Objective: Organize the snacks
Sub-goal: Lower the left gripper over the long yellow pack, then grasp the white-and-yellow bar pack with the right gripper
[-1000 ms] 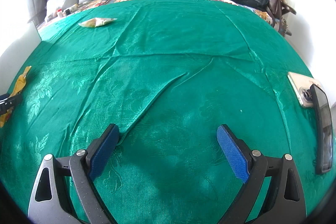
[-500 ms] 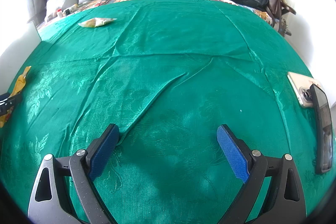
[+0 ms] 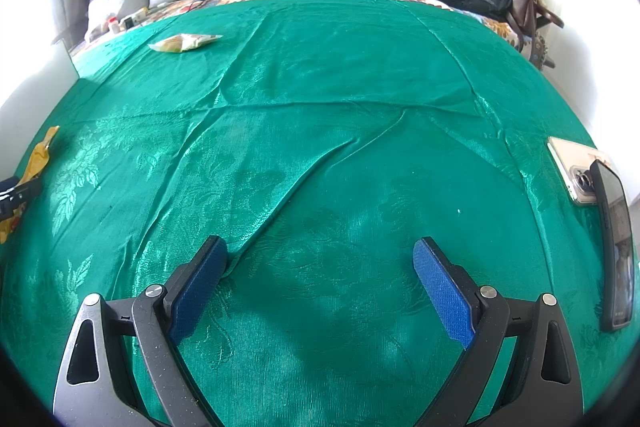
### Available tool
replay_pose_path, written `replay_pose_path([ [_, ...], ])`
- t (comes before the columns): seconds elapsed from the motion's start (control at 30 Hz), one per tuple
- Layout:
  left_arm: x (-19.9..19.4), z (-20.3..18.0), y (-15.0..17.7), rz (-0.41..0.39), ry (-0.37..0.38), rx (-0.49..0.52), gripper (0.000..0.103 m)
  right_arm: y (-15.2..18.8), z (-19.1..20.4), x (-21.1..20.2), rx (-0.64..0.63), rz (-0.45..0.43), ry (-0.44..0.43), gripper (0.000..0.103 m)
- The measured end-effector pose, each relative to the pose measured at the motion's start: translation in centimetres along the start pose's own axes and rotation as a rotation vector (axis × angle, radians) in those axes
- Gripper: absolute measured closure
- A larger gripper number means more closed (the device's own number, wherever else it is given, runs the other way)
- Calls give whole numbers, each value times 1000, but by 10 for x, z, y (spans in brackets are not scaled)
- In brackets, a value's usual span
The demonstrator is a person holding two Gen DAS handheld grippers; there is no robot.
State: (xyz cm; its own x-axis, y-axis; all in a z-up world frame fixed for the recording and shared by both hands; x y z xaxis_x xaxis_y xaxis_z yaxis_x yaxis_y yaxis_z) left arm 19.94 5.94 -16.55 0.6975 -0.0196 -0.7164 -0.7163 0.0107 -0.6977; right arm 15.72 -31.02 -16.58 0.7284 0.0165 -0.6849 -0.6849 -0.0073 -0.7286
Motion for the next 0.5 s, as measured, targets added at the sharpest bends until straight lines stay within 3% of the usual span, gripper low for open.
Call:
replay_pose_path([
  [0.5,0,0,0,-1,1,-1,0,0,0,0,-1,1,-6,5],
])
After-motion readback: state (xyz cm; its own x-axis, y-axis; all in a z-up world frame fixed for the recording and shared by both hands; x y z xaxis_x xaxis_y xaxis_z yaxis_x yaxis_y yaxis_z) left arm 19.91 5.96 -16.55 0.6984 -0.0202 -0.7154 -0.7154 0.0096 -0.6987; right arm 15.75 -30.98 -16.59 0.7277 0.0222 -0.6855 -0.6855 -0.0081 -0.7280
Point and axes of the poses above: each gripper's, at about its wrist camera, not at the fingertips, and x roughly the way its jaws point, z to its left, y to its underside, the point moved 2 cm from there along x, roughly the way its jaws point, and after that the axes turned 8 degrees about -z, right-handed, at the moved point
